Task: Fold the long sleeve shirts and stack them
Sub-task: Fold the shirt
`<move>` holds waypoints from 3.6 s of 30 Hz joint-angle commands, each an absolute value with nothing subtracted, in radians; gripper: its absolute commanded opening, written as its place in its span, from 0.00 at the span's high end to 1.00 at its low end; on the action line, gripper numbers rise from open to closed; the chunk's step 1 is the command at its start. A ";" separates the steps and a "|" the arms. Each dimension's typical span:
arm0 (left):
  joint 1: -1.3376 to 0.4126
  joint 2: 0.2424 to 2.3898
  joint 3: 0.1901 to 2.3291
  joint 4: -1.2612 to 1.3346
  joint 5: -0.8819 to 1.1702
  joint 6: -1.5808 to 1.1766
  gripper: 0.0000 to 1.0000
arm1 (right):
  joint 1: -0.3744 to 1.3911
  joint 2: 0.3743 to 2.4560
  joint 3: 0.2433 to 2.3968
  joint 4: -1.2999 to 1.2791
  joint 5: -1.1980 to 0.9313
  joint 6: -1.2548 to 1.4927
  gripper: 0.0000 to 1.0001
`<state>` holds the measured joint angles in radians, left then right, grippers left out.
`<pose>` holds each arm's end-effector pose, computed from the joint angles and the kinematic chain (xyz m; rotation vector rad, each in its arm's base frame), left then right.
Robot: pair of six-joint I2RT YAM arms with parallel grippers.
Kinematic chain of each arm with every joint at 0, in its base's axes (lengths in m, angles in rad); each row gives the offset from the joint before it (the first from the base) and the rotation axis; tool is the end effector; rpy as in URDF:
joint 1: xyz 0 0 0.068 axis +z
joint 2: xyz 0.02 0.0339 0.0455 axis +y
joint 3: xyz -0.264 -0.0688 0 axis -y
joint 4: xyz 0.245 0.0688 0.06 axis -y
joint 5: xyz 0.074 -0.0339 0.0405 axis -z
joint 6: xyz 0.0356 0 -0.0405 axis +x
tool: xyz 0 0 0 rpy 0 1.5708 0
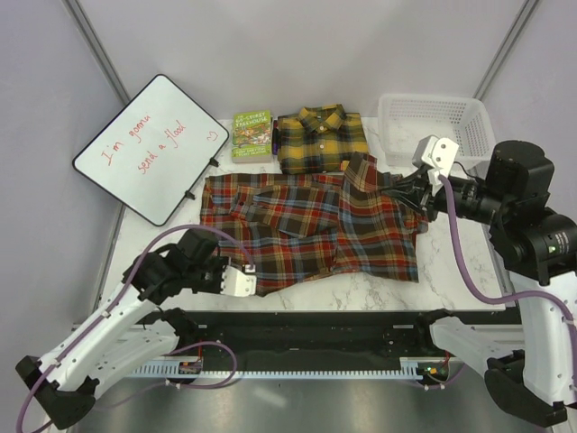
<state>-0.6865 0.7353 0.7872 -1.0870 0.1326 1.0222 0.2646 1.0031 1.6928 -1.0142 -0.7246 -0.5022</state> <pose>0.0910 -0.0807 0.2692 1.9855 1.6664 -0.0508 0.1138 0.0553 0.5062 -1.1142 1.4676 0.5177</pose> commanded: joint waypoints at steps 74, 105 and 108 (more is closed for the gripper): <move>-0.179 1.451 1.111 -0.678 0.247 1.252 0.98 | 0.204 1.534 1.902 -0.571 -0.641 -0.775 1.00; -0.163 1.600 1.051 -0.586 0.190 1.166 0.62 | 0.215 1.542 1.784 -0.500 -0.669 -0.718 1.00; -0.156 1.586 1.087 -0.613 0.222 1.125 0.50 | 0.225 1.536 1.755 -0.500 -0.673 -0.704 1.00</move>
